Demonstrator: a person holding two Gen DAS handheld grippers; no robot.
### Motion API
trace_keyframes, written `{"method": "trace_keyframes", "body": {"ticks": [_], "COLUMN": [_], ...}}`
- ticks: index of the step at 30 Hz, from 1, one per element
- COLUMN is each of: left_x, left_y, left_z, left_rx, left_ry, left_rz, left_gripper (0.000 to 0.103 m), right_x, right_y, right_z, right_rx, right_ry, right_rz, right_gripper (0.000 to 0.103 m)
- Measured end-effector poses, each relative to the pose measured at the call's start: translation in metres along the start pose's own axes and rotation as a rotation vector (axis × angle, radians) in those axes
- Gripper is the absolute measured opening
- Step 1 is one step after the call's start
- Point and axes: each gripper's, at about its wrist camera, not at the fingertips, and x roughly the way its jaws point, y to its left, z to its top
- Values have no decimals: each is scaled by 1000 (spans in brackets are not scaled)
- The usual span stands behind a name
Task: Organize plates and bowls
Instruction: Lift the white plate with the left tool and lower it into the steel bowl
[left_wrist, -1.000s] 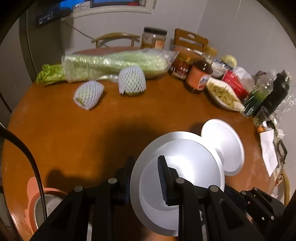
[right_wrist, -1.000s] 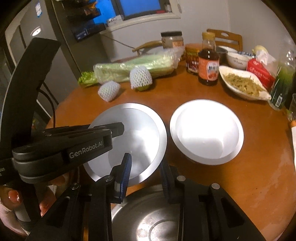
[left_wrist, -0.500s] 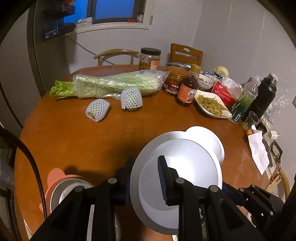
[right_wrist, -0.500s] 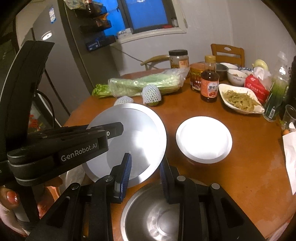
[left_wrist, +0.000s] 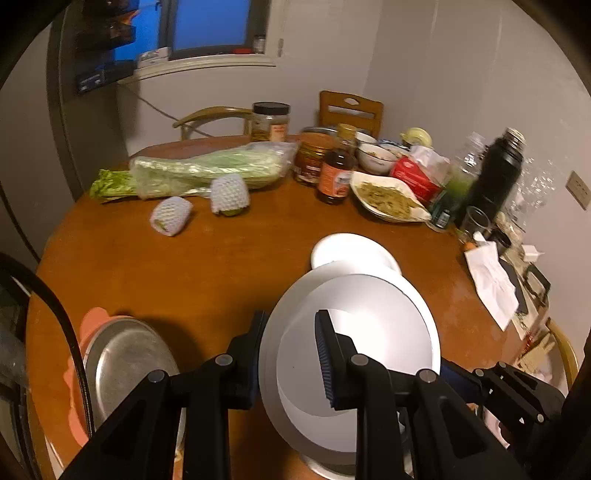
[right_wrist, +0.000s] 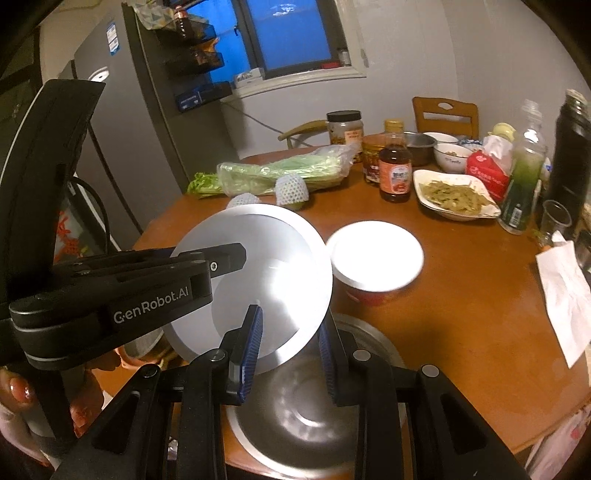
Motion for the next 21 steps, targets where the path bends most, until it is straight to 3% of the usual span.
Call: {"method": "trace_keyframes", "body": {"ticks": [9,21], "left_x": [10,33], "left_y": [-31,-38], "left_z": [-19,-45], "left_rx": [42,52], "left_ry": [34,92], "left_rz": [-23,-4], "left_gripper": [26,26], "right_x": [-18,-8], "right_y": [-25,-36], "right_z": [-24,-49], "right_rx": [20,11], "right_ry": [6,57], "right_rz": [-33,-41], "right_gripper": [31,31]}}
